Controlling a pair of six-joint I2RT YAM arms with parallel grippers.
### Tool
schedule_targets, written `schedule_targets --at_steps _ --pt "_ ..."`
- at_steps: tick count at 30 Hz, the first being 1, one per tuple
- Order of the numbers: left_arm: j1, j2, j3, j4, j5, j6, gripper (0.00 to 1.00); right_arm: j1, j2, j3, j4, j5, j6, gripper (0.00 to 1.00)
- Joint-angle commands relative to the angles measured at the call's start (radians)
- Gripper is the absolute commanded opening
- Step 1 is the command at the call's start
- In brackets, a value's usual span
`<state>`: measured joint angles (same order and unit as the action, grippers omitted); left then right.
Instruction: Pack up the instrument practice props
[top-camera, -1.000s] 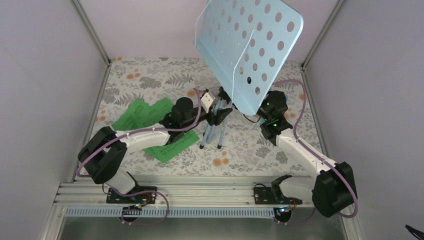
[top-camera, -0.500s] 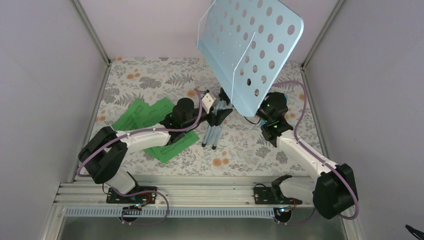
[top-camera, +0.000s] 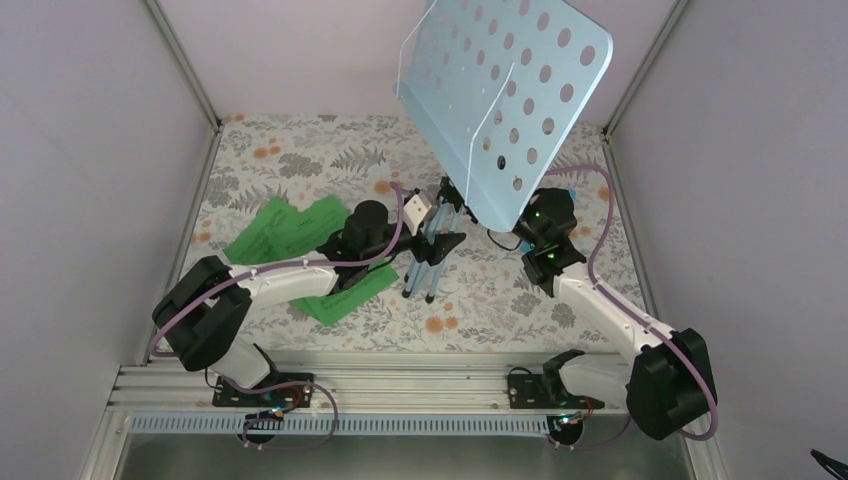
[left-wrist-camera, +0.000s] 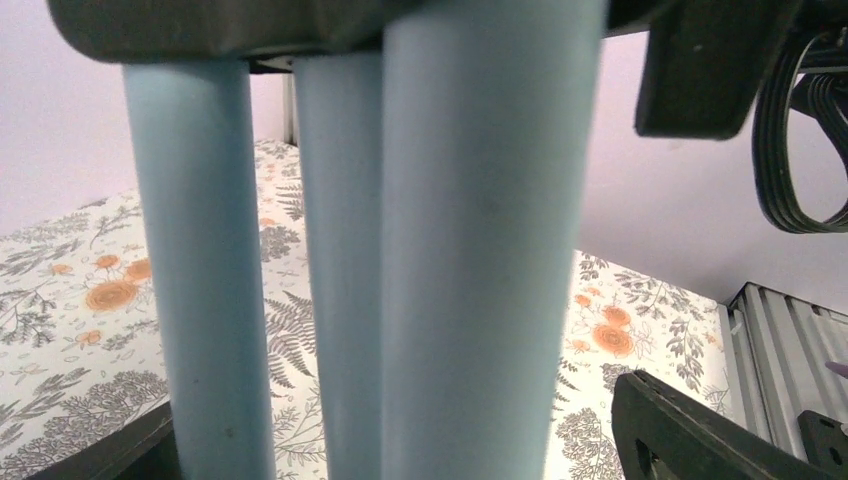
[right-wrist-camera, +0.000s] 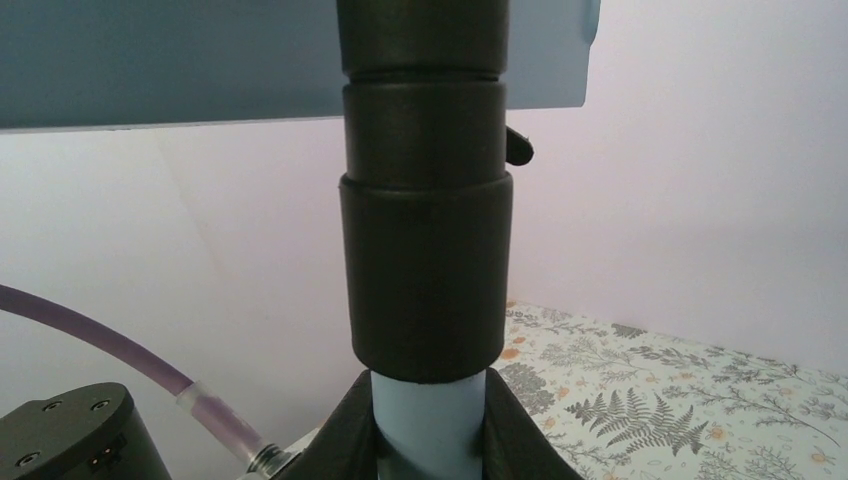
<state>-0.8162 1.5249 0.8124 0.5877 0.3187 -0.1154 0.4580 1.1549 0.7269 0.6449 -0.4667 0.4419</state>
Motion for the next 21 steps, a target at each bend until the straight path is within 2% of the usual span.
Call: schedule_targets --at_steps 1,3,6,14,21 --pt "-0.005 0.015 0.015 -0.008 0.034 0.01 0.88 0.011 -0.07 0.034 0.28 0.035 0.036 0.04" --pt "-0.005 0.025 0.032 -0.032 0.022 0.031 0.82 0.011 -0.068 0.035 0.284 0.036 0.044 0.04" --pt "-0.005 0.031 0.042 -0.05 -0.004 0.044 0.68 0.011 -0.072 0.029 0.295 0.039 0.05 0.04" --pt "-0.007 0.001 0.015 -0.031 -0.038 0.023 0.41 0.011 -0.075 0.012 0.295 0.065 0.044 0.04" --pt "-0.009 -0.1 -0.003 -0.112 -0.075 0.003 0.27 0.009 -0.055 -0.001 0.23 0.186 0.054 0.04"
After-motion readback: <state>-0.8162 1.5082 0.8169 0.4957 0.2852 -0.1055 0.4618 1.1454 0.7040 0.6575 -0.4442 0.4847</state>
